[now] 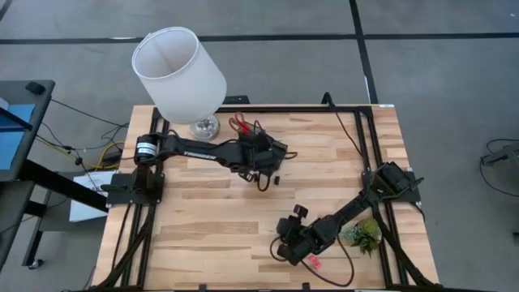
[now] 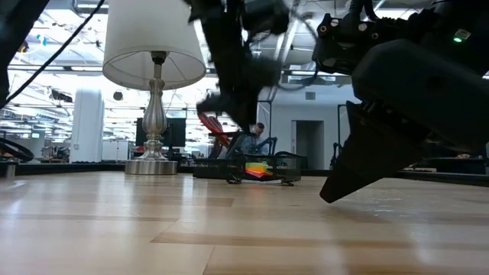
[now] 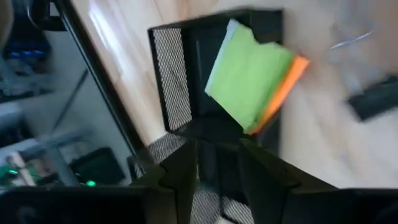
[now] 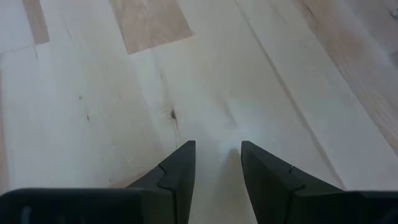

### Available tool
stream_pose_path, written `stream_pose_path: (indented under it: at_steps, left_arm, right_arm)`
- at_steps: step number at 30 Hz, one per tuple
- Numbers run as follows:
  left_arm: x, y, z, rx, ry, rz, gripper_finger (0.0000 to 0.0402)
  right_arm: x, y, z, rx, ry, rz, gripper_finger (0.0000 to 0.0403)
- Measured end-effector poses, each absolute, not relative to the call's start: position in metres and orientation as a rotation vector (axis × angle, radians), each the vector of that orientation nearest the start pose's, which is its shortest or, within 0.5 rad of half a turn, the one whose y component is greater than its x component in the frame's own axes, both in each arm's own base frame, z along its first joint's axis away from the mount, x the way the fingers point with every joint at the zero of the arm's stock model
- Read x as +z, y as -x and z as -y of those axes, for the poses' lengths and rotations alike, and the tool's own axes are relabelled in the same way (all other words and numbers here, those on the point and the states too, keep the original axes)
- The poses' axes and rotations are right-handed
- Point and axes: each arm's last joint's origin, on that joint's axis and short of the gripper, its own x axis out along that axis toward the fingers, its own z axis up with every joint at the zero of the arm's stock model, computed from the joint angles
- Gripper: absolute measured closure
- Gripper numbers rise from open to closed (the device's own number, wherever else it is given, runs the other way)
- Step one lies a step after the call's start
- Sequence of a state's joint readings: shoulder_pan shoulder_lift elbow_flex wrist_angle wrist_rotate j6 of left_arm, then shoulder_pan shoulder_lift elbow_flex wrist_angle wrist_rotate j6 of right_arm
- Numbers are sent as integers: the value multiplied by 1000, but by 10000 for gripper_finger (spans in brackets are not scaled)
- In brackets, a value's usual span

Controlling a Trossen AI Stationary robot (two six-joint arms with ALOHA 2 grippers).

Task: Pick and place office supplies into organizer
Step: Put the pink eraser into the black desk organizer

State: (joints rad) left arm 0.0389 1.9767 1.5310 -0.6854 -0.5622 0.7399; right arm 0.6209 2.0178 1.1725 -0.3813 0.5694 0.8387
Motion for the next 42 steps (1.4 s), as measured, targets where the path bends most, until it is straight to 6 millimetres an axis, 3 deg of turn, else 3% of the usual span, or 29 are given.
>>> stream_pose_path:
  at_steps: [5,11,17,23,27,33,38,42]
  left_arm:
    - [262,-408,-22,51,-729,-1291,290]
    - [331,-394,-30,48,-474,-1286,290]
    - [380,-367,-29,-87,-295,-1205,290]
    - [410,-333,-8,-233,-261,-1093,290]
    - [409,-327,7,-269,-289,-1024,290]
    - [372,-321,17,-310,-323,-1058,290]
    - [338,-299,15,-308,-341,-1049,290]
    - [333,-270,8,-227,-321,-949,290]
  right_arm:
    - [120,-303,-211,-356,-128,-935,281]
    - [154,-276,-235,-328,-108,-809,281]
    - [175,-228,-278,-322,-7,-501,281]
    - [172,-176,-321,-254,-121,-298,281]
    - [175,-165,-334,-196,-303,-295,281]
    - [172,-169,-331,-178,-285,-368,281]
    - [146,-172,-330,-247,-250,-343,281]
    - [118,-173,-330,-297,-318,-359,281]
